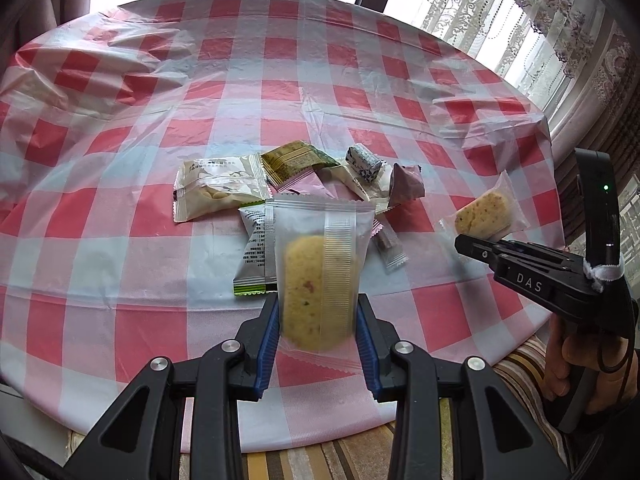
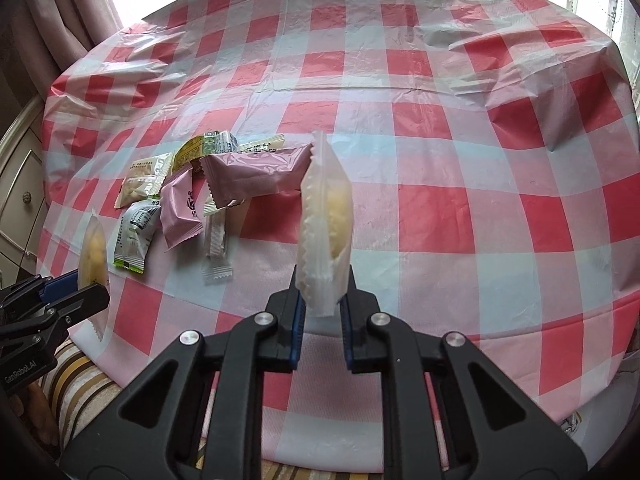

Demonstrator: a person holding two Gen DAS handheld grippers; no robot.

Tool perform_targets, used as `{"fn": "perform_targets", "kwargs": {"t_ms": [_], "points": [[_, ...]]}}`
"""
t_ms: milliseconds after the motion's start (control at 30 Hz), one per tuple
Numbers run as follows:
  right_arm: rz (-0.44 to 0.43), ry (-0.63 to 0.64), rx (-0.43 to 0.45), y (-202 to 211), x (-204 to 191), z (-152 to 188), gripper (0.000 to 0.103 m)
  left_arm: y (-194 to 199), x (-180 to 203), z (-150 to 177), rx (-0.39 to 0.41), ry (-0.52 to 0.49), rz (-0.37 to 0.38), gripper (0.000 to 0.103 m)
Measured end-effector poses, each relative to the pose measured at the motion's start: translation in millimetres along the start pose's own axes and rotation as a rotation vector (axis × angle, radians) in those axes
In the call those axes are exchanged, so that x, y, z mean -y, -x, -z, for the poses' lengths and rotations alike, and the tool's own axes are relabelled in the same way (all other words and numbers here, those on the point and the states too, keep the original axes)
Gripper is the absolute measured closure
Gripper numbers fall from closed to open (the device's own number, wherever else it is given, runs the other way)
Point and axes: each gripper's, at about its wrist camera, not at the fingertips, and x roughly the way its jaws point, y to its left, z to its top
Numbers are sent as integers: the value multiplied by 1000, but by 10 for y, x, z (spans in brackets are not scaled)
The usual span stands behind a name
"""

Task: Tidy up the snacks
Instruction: 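Carry both cake packets to the white box and open both tools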

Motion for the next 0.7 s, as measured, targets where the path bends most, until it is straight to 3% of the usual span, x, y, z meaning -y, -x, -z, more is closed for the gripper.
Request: {"fn": "perform_targets", "kwargs": {"t_ms": [333, 700], "points": [[20, -29, 38, 409, 196, 287, 85, 80, 201, 32, 1, -31, 5, 66], [84, -117, 57, 826, 757, 691, 85, 63, 716, 42, -14, -122, 53, 66]]}}
